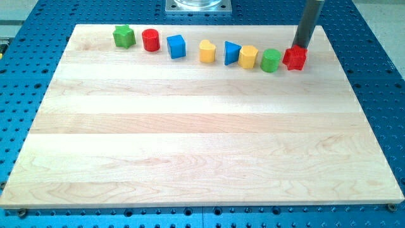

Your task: Place your hand at the right center of the board

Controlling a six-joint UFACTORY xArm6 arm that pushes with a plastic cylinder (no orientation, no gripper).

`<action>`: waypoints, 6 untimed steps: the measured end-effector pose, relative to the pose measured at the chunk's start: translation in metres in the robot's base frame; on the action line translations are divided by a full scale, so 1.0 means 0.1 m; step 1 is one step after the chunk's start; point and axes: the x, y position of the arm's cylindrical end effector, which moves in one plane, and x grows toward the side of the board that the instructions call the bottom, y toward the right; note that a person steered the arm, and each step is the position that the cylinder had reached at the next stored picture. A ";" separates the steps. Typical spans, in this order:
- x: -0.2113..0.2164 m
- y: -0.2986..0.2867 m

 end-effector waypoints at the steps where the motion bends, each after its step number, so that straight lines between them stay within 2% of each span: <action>1: 0.12 -0.11; 2: 0.36 0.29; 4: 0.74 0.14; 5: 0.97 0.57; 6: 1.15 0.65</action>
